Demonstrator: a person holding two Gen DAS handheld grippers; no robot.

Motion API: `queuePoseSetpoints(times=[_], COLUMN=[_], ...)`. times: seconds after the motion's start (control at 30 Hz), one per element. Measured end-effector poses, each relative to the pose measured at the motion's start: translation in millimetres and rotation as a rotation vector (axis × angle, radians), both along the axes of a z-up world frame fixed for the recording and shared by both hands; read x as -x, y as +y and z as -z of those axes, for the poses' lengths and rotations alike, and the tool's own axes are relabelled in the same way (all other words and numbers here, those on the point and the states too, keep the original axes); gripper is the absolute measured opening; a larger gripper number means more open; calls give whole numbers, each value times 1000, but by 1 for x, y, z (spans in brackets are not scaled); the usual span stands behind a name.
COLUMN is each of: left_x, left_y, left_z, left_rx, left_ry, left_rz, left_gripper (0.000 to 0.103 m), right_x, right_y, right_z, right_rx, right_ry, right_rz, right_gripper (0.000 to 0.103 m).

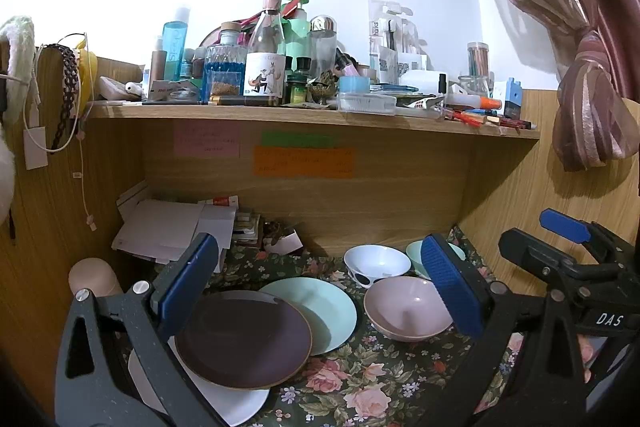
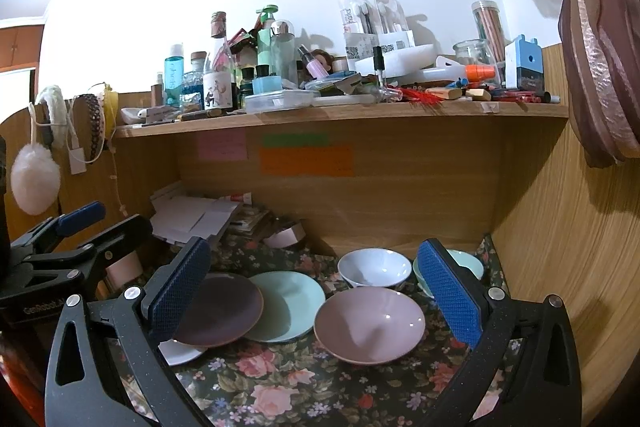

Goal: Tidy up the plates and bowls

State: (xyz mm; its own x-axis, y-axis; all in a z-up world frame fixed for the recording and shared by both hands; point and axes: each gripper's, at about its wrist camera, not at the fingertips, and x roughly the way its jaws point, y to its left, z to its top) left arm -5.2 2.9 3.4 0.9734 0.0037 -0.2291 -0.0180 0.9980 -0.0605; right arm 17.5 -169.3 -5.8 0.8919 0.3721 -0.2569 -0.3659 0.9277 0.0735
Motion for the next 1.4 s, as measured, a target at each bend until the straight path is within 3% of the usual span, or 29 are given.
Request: queuePoseSetpoints(times=[1.4], left_x=[3], left_y=[-4], left_z=[-1], left_rx=[1], left_ry=[-10], left_rz=[0], left_gripper=[103], right_x=[-1], right_y=[1], right_z=[-1], right_rx=[-8], right_ry=[-2], right_rz=[-7], right_gripper=[103])
